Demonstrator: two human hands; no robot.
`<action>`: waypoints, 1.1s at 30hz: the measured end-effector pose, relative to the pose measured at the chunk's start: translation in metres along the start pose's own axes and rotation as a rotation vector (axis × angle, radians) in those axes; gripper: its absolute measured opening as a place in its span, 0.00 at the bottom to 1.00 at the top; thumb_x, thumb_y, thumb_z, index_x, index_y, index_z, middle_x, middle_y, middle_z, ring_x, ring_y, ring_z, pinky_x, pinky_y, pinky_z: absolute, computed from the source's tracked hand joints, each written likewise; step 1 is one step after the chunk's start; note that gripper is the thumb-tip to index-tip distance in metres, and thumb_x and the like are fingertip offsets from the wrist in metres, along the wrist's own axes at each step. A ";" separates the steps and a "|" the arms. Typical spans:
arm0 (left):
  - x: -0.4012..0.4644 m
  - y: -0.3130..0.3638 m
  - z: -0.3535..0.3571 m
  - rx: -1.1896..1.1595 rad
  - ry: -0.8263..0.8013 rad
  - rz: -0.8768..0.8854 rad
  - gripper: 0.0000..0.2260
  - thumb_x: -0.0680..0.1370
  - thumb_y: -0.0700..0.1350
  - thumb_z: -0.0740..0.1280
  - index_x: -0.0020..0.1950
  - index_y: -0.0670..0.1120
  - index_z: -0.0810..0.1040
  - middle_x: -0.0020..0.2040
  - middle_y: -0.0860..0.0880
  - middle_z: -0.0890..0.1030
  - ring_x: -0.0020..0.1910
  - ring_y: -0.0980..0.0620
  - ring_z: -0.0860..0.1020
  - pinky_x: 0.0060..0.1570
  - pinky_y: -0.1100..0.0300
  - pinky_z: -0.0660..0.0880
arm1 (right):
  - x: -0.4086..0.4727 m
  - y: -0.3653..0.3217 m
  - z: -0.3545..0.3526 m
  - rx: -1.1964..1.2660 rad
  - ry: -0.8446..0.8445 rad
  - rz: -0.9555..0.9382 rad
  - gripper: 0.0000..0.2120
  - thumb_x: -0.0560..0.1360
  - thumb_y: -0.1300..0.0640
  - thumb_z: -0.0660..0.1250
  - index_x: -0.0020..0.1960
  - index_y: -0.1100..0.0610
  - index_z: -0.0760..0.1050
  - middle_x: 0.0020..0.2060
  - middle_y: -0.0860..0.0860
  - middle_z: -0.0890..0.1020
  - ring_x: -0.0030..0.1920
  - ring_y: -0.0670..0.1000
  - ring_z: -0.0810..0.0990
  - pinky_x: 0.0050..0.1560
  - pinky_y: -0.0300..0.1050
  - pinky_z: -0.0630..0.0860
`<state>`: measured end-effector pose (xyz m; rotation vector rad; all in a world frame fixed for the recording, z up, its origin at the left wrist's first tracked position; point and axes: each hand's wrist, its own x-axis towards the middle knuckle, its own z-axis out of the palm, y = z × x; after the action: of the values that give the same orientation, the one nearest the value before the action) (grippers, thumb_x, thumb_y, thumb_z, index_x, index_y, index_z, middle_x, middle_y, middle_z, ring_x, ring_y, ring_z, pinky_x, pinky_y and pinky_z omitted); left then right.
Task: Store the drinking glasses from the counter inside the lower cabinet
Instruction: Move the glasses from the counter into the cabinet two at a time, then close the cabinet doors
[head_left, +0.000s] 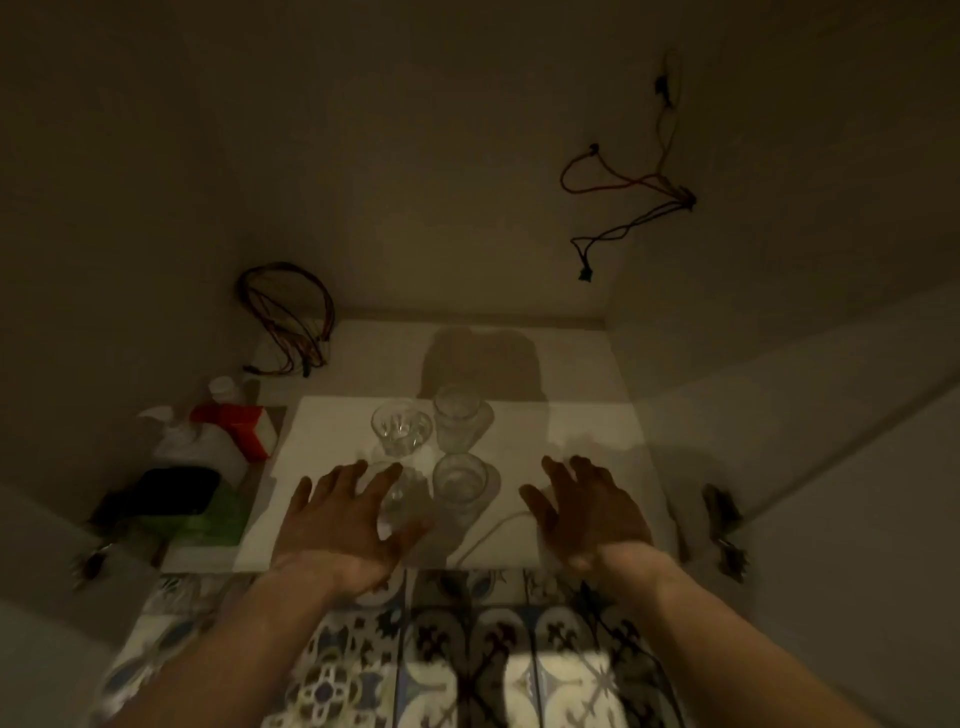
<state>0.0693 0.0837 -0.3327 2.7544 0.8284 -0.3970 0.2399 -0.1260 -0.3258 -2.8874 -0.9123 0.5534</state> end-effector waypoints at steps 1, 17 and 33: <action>-0.015 0.003 -0.012 0.003 -0.036 -0.003 0.37 0.72 0.77 0.44 0.79 0.65 0.46 0.81 0.52 0.52 0.79 0.50 0.51 0.77 0.46 0.45 | -0.017 -0.002 -0.014 -0.030 -0.017 -0.008 0.31 0.81 0.35 0.47 0.80 0.47 0.56 0.78 0.55 0.62 0.76 0.59 0.61 0.74 0.55 0.64; -0.216 0.060 -0.242 -0.015 -0.089 0.083 0.37 0.72 0.76 0.44 0.78 0.64 0.52 0.80 0.51 0.57 0.78 0.47 0.55 0.75 0.43 0.52 | -0.254 -0.094 -0.259 -0.097 -0.124 -0.095 0.30 0.82 0.36 0.44 0.75 0.54 0.64 0.77 0.59 0.62 0.75 0.61 0.61 0.72 0.60 0.63; -0.368 0.094 -0.257 -0.033 -0.012 0.094 0.36 0.73 0.75 0.43 0.79 0.62 0.53 0.78 0.49 0.61 0.76 0.46 0.58 0.75 0.43 0.52 | -0.391 -0.083 -0.284 -0.062 -0.045 -0.149 0.28 0.83 0.38 0.45 0.76 0.52 0.62 0.74 0.58 0.65 0.72 0.60 0.64 0.73 0.60 0.62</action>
<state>-0.1238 -0.1000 0.0406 2.7446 0.6931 -0.3784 -0.0013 -0.2656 0.0775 -2.8390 -1.1593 0.5886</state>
